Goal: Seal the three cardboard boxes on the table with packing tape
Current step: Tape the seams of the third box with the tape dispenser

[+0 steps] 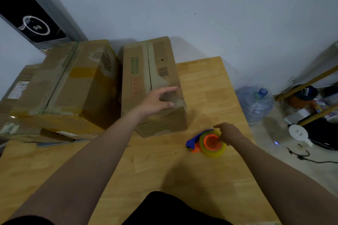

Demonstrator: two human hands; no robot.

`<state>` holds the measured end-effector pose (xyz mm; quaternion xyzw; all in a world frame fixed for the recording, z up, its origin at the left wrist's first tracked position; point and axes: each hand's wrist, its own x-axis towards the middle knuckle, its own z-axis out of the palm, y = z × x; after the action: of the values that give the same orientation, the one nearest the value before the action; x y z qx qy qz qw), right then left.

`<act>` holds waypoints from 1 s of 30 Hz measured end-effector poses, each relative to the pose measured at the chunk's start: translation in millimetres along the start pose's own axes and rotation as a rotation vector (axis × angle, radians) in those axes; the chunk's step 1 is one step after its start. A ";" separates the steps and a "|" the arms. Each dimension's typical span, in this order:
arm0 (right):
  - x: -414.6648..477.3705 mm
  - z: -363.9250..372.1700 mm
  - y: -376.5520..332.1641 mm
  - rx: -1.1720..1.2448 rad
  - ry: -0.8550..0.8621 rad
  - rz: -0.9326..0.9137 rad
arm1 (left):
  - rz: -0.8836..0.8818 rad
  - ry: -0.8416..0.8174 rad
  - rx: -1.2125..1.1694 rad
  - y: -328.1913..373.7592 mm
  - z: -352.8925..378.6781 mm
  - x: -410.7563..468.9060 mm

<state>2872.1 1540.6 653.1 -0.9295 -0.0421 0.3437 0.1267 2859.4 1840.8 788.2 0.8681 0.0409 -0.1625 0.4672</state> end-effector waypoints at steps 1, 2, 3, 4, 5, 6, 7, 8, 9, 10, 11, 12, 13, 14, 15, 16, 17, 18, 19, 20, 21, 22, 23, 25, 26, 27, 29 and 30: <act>-0.9 -3.7 -2.4 0.030 0.021 -0.012 | -0.002 0.054 -0.041 -0.8 -4.0 -4.0; -3.8 -9.2 -6.5 0.059 0.046 -0.026 | -0.001 0.123 -0.075 -2.6 -8.2 -8.6; -7.0 -15.4 -12.2 0.081 0.082 -0.049 | 0.000 0.193 -0.097 -6.0 -12.2 -13.7; -11.7 -23.0 -19.9 0.099 0.128 -0.076 | -0.001 0.255 -0.102 -9.9 -16.6 -19.5; -16.8 -30.7 -28.1 0.117 0.178 -0.107 | -0.007 0.296 -0.095 -14.3 -20.4 -26.0; -23.8 -38.9 -38.3 0.136 0.230 -0.139 | -0.017 0.318 -0.076 -19.2 -24.3 -33.7; -30.4 -46.1 -48.3 0.155 0.284 -0.175 | -0.032 0.328 -0.056 -24.3 -28.2 -42.2; -38.3 -53.1 -59.1 0.173 0.335 -0.211 | -0.054 0.337 -0.036 -28.3 -32.1 -52.4; -45.4 -59.1 -69.5 0.184 0.383 -0.257 | -0.074 0.346 -0.010 -31.4 -35.4 -63.1; -52.6 -64.2 -80.4 0.182 0.423 -0.307 | -0.087 0.356 0.036 -34.5 -38.1 -73.7; -57.9 -67.7 -91.3 0.167 0.455 -0.359 | -0.090 0.365 0.096 -37.8 -39.8 -83.1; -62.5 -69.6 -102.1 0.144 0.475 -0.414 | -0.089 0.364 0.166 -41.2 -39.7 -91.3; -66.4 -70.0 -113.4 0.123 0.486 -0.470 | -0.085 0.351 0.236 -43.6 -37.6 -98.5; -71.1 -67.9 -125.2 0.098 0.484 -0.527 | -0.077 0.333 0.301 -45.2 -33.4 -104.0; -75.0 -63.3 -137.1 0.064 0.464 -0.583 | -0.060 0.318 0.354 -46.5 -28.3 -108.0; -80.1 -56.8 -149.2 0.025 0.427 -0.634 | -0.033 0.303 0.398 -47.6 -22.6 -109.6; -83.0 -48.0 -160.5 -0.013 0.384 -0.685 | -0.003 0.278 0.431 -47.8 -16.7 -109.4; -85.0 -39.4 -171.9 -0.045 0.349 -0.740 | 0.025 0.245 0.439 -47.9 -11.3 -107.3; -84.7 -30.8 -182.1 -0.073 0.321 -0.786 | 0.035 0.204 0.423 -47.2 -6.8 -105.4; -83.6 -23.9 -191.3 -0.115 0.301 -0.808 | 0.033 0.178 0.402 -48.1 -3.1 -102.9; -79.5 -18.8 -198.1 -0.181 0.286 -0.802 | 0.023 0.165 0.395 -49.3 -0.9 -100.3; -76.1 -15.7 -201.8 -0.272 0.280 -0.773 | 0.010 0.157 0.403 -50.6 0.7 -98.6; -72.3 -14.6 -203.4 -0.358 0.292 -0.745 | -0.006 0.152 0.422 -51.1 0.6 -97.9; -70.3 -13.2 -200.1 -0.436 0.331 -0.711 | -0.030 0.142 0.477 -53.0 1.2 -97.6; -72.0 -12.7 -195.4 -0.433 0.349 -0.698 | -0.041 0.138 0.512 -53.8 1.2 -97.5; -71.9 -11.9 -188.6 -0.426 0.365 -0.682 | -0.059 0.140 0.551 -54.4 0.7 -98.1; -72.7 -12.9 -172.1 -0.428 0.408 -0.636 | -0.102 0.159 0.634 -57.6 -1.6 -99.8; -73.2 -13.6 -163.6 -0.428 0.438 -0.606 | -0.116 0.163 0.669 -59.2 -2.7 -101.4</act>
<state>2826.8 1683.5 752.4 -0.9314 -0.3559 0.0692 0.0322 2751.2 1884.4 774.8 0.9795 0.0718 -0.1234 0.1420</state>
